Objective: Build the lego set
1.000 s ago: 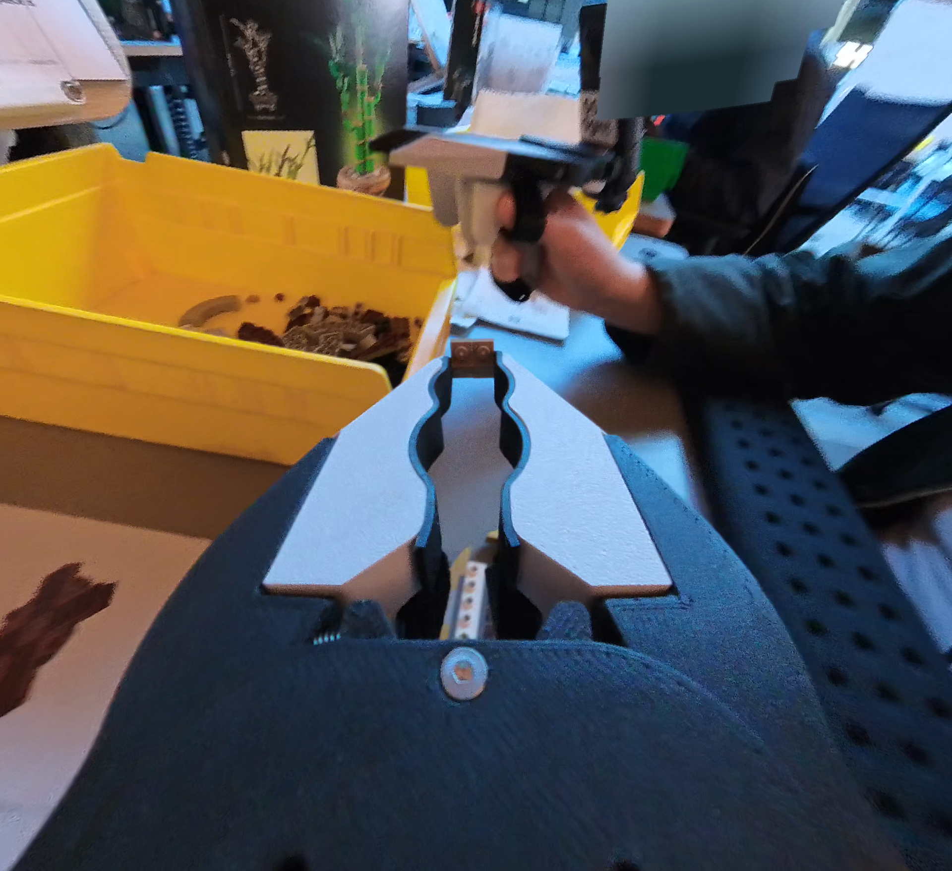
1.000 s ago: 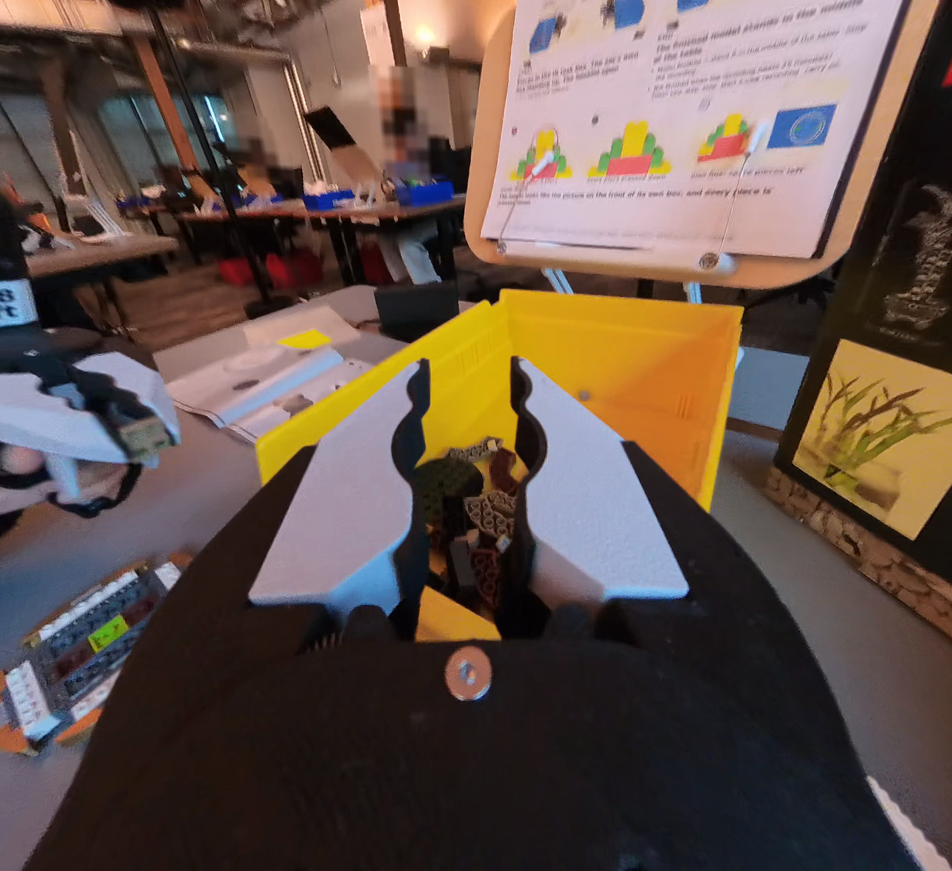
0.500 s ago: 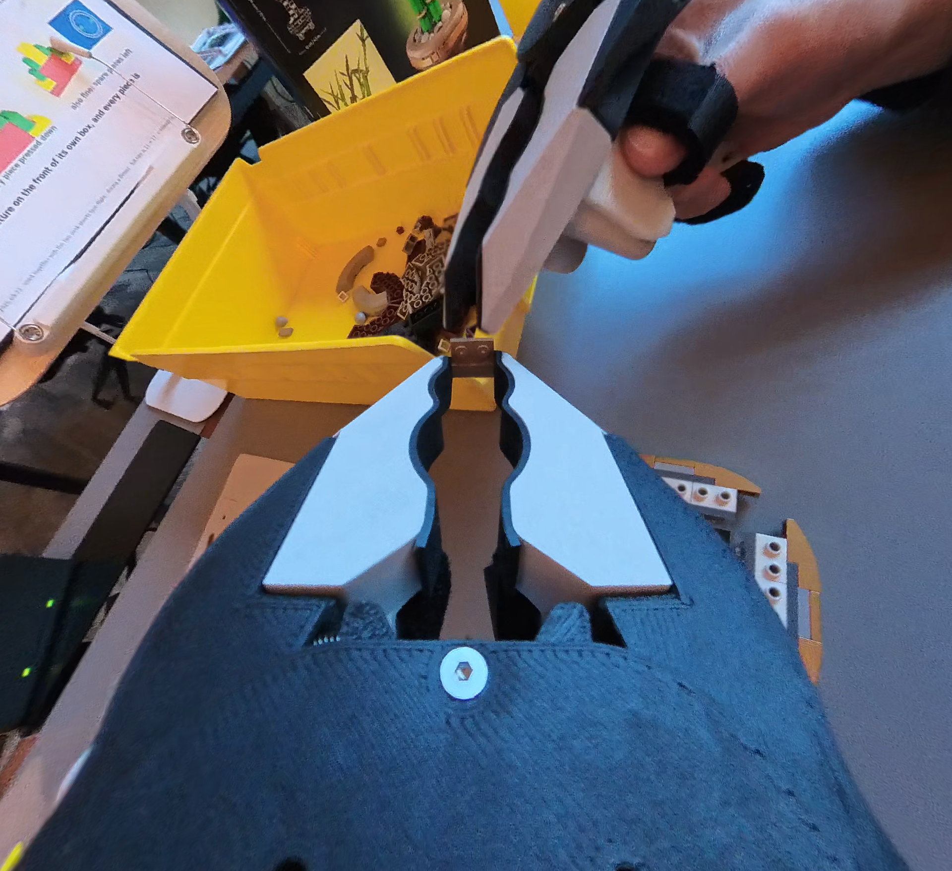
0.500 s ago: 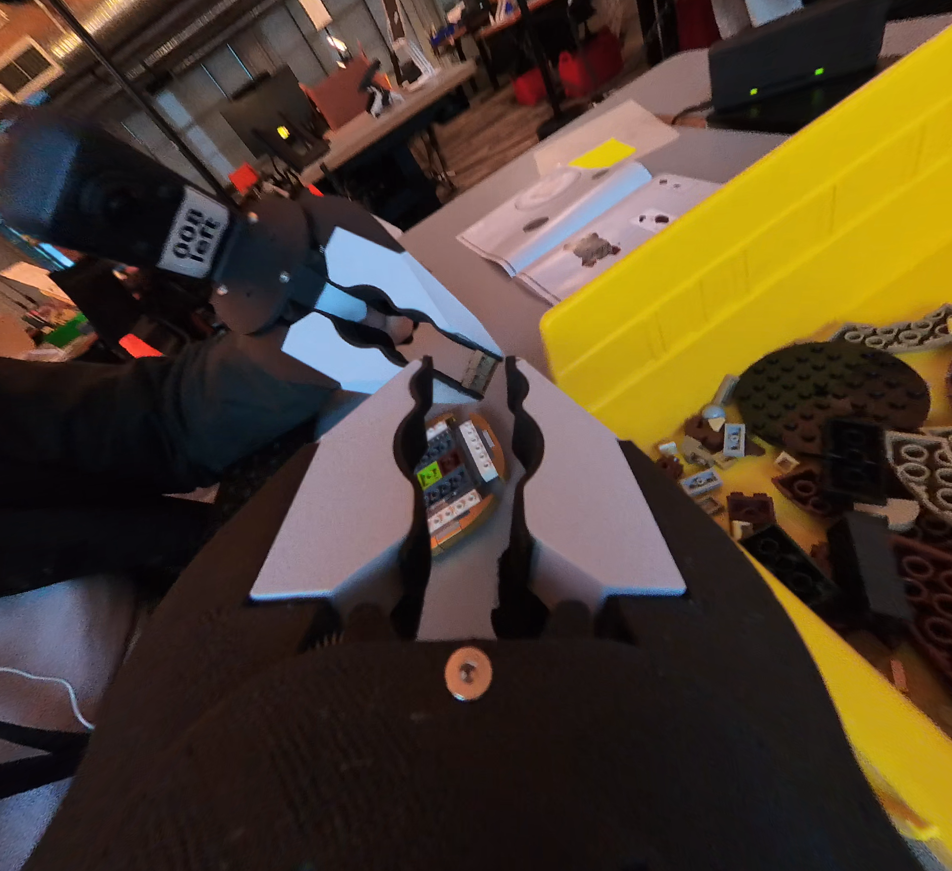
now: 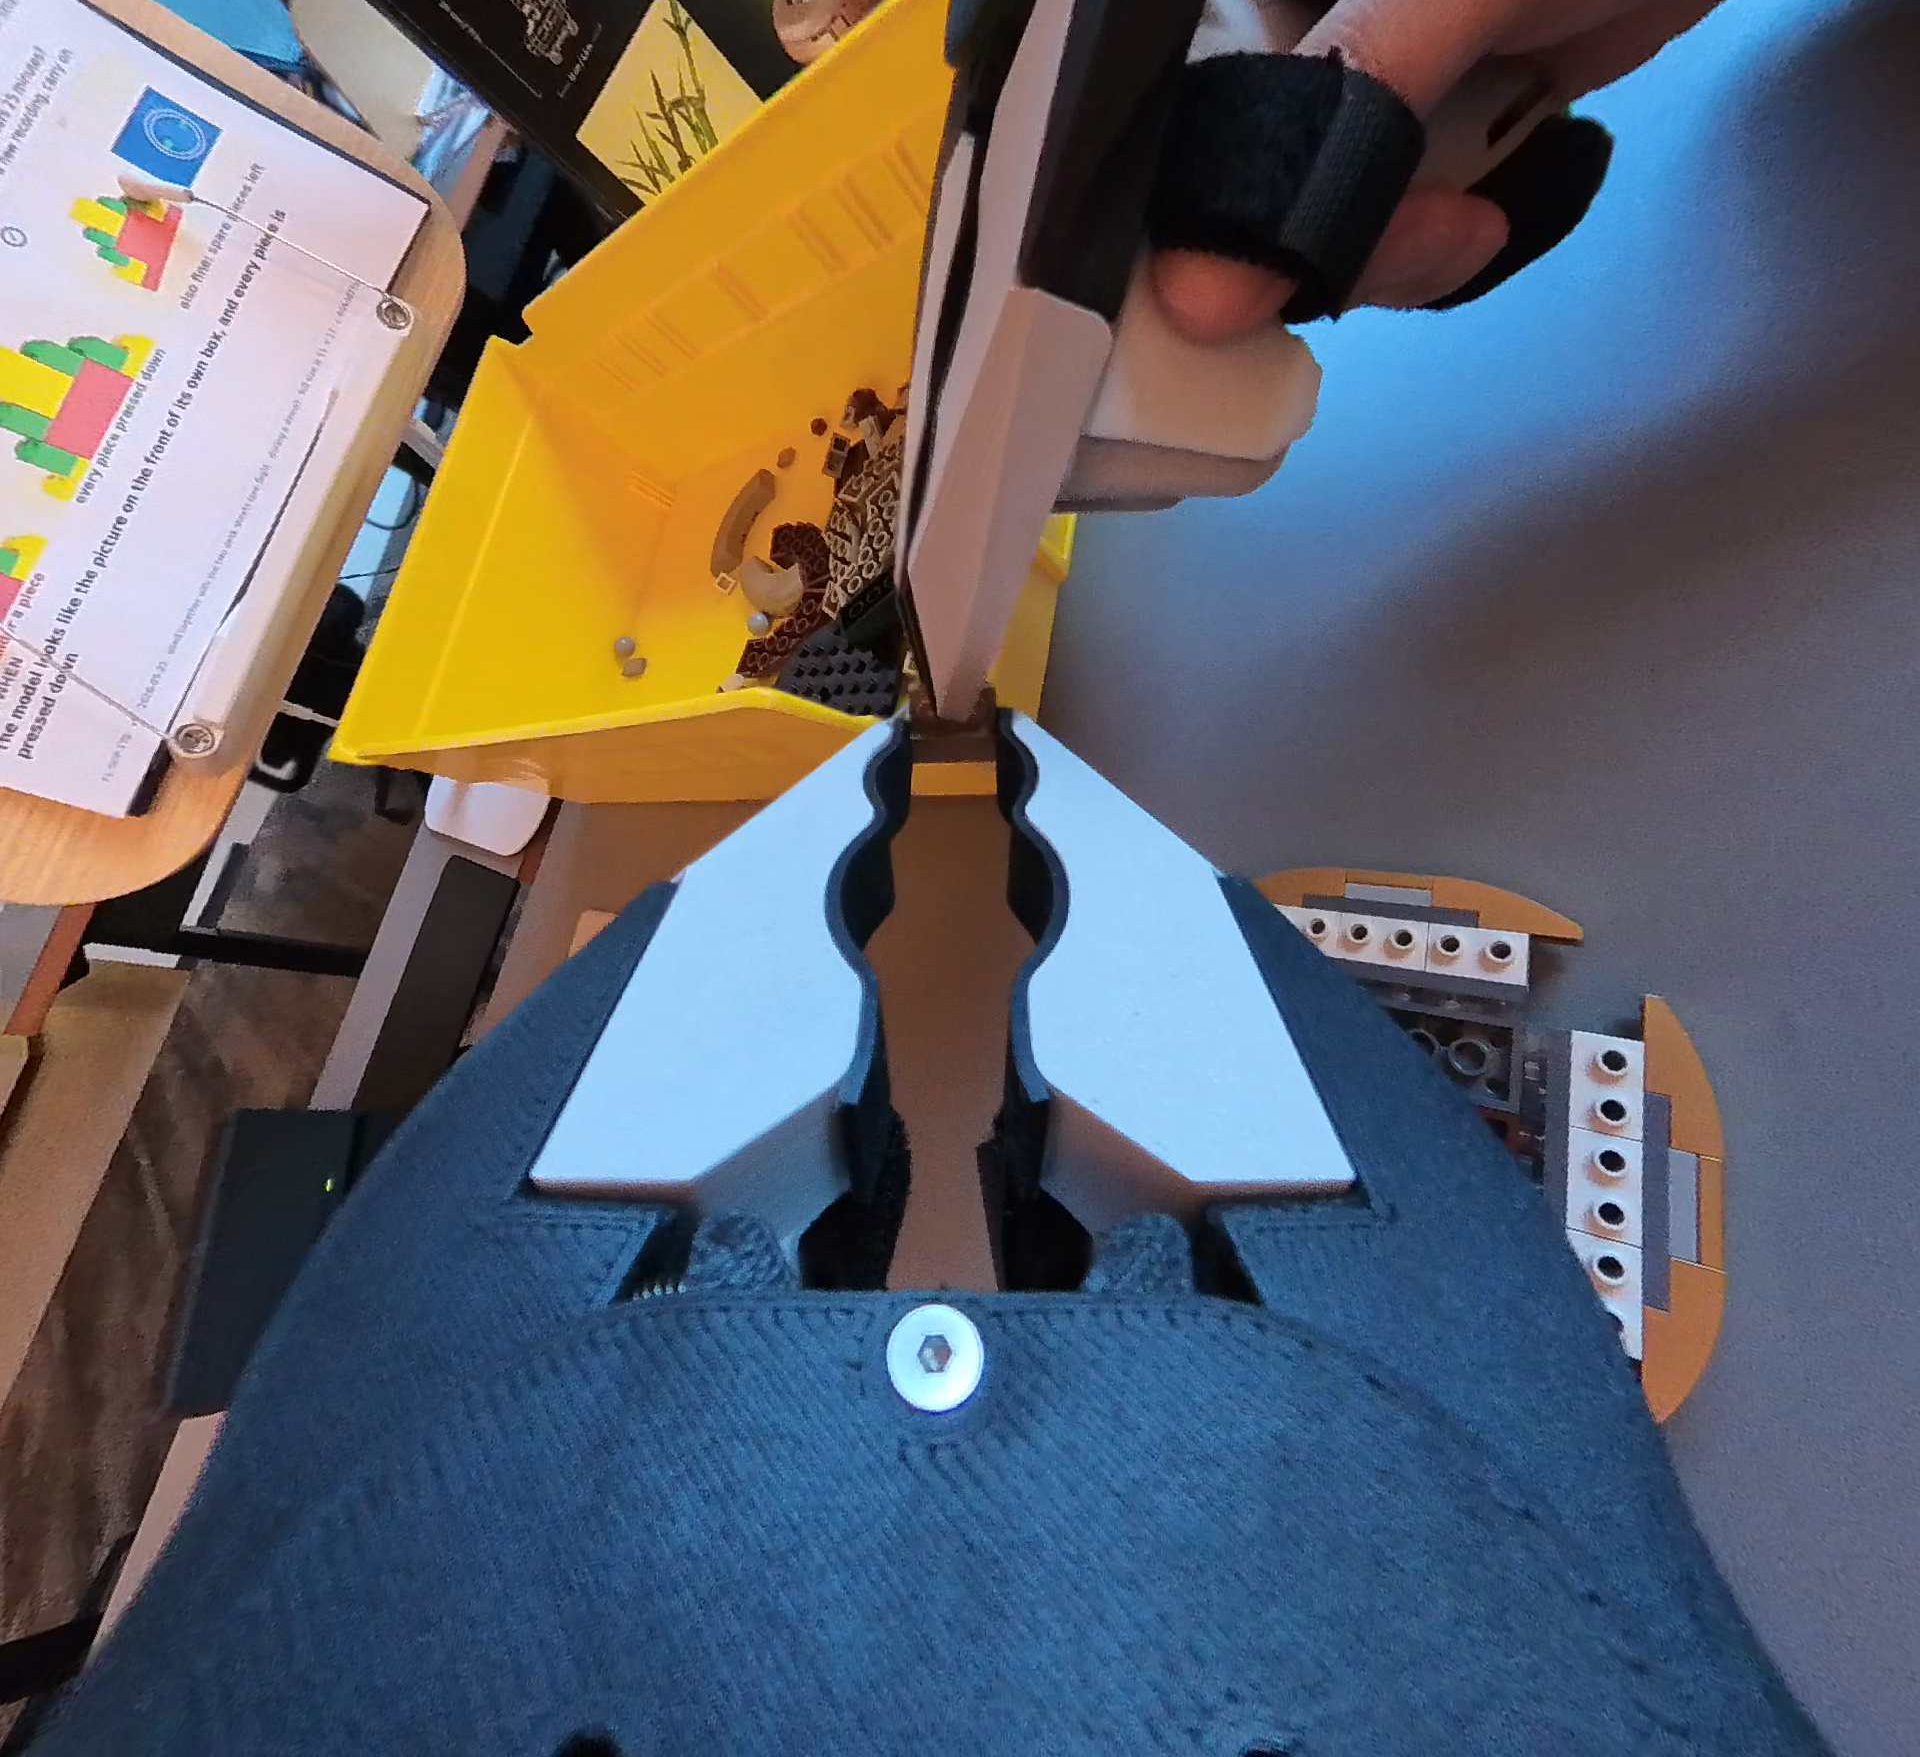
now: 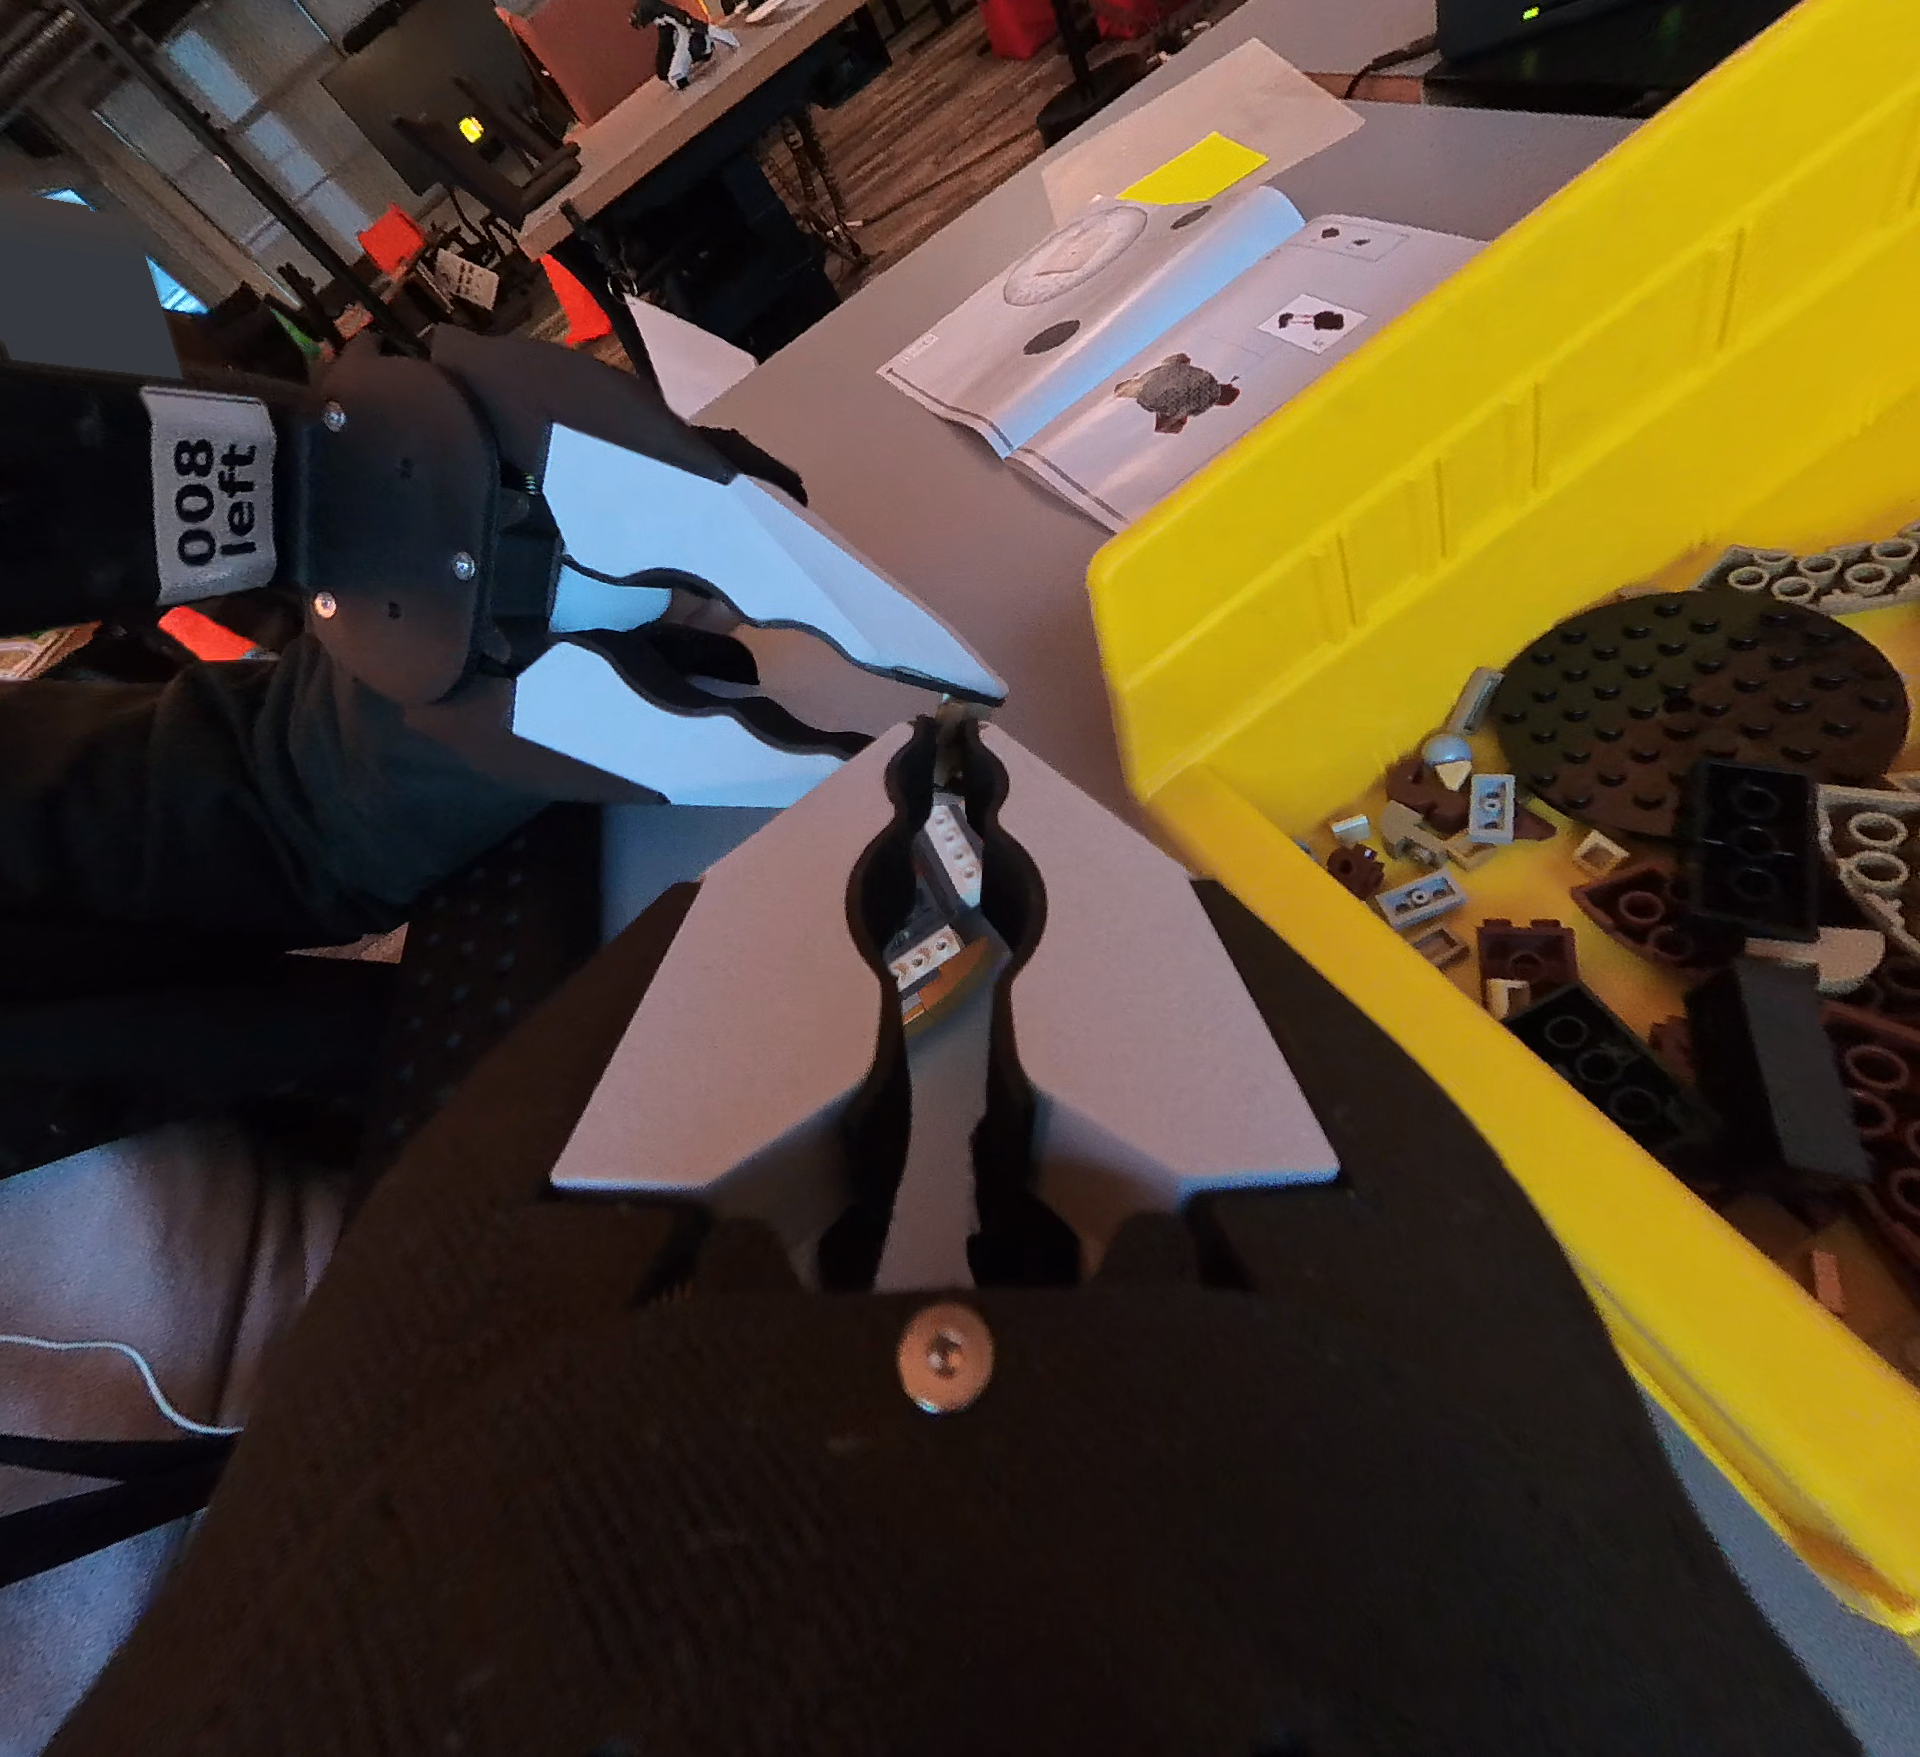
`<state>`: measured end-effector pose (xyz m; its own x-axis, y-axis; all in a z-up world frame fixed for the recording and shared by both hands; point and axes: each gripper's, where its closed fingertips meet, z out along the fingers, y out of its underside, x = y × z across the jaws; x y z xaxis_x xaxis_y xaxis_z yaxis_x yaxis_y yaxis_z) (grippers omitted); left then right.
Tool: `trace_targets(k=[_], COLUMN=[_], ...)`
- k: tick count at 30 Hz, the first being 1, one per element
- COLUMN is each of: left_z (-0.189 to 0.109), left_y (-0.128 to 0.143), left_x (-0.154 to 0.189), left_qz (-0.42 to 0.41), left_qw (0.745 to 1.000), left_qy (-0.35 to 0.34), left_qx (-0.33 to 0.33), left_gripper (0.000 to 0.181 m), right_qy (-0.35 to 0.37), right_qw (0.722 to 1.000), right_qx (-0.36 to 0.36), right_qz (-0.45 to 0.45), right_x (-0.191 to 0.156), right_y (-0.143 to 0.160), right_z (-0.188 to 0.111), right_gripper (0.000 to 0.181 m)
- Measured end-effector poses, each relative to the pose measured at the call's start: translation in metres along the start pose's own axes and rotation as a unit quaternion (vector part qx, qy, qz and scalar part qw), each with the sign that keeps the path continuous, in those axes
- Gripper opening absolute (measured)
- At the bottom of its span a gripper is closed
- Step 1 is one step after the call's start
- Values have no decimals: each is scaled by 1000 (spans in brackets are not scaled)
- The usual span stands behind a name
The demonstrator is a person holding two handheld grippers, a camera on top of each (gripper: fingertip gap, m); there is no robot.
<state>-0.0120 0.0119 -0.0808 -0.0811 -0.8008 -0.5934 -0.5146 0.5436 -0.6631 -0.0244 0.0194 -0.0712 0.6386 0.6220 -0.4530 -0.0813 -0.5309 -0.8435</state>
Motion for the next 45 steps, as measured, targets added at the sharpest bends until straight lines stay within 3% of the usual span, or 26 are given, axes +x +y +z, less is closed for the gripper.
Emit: trace_targets(k=[11,22,31,36,39,43,45], left_z=[-7,-16,-24,-32,-39,-55,-56], left_y=[-15,-29,-36,-45,-53,-66,-65], left_x=[-3,-8,-14,-17,-17,-32,-37], left_qz=[-49,-62,-182,-292,-368,-458,-487], left_qw=[997,993,969,924,872,783,759], left_qy=[9,0,61,135,207,272,280], left_qx=[54,102,156,209,249,322,329], left_gripper=[16,16,15,13,11,17,23], right_qy=[-77,-204,-243,-255,-267,-281,-287], right_qw=[991,944,932,934,930,923,921], right_qx=[21,57,90,113,138,168,173], right_qz=[106,254,252,223,211,204,199], right_x=[-7,-18,-26,-33,-37,-40,-42], right_y=[-7,-17,-30,-38,-47,-56,-58], right_z=[-6,-14,-23,-28,-35,-43,-45], right_gripper=[1,1,1,1,1,1,1])
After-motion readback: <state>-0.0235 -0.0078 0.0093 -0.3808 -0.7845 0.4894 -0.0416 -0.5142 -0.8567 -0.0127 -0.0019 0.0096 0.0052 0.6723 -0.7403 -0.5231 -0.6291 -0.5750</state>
